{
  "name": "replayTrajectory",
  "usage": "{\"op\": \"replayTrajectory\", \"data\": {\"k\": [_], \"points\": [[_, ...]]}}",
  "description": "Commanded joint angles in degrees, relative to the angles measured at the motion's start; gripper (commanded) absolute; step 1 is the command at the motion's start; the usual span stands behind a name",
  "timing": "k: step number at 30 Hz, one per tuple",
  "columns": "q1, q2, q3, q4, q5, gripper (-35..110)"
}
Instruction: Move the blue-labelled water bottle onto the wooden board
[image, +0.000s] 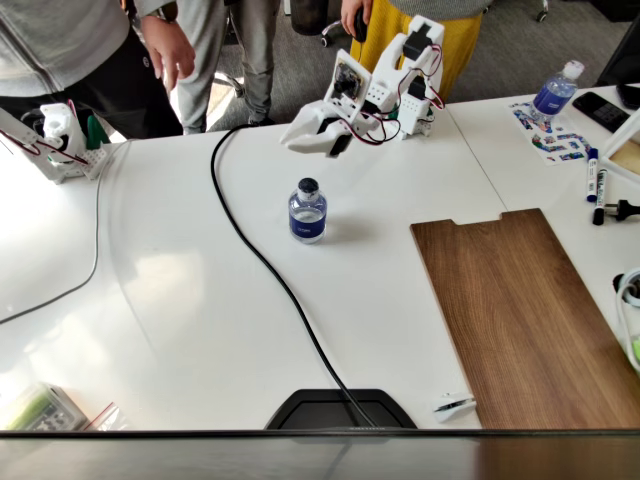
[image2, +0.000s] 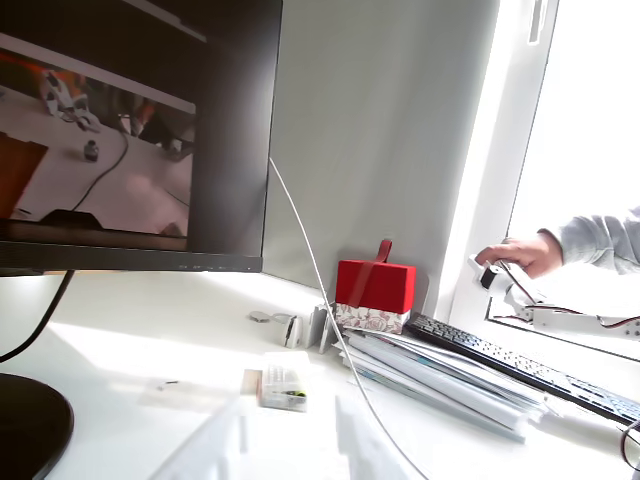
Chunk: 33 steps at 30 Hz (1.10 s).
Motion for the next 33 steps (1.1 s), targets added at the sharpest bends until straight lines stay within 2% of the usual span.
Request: {"op": "replayTrajectory", "data": {"k": [1,2,4,5,11,19,23,27,33], "points": [[-1.0,1.0,-2.0,-2.0,-1.1,26],[-1.2,0.8,-1.8,-2.7,-1.1,26],[-1.8,0.1,-1.8,-4.0,-1.7,49],[-2.1,-0.2,-1.8,-4.3,-2.1,50],[-2.9,-1.1,-0.2,-8.4,-2.0,49],[0.6,-0.3,8.3,-19.8,0.4,48],[1.8,-0.8,8.8,-20.7,0.5,48],[3.0,-4.5,9.1,-26.8,0.0,48],[3.3,-8.0,8.6,-30.3,-0.4,48]]}}
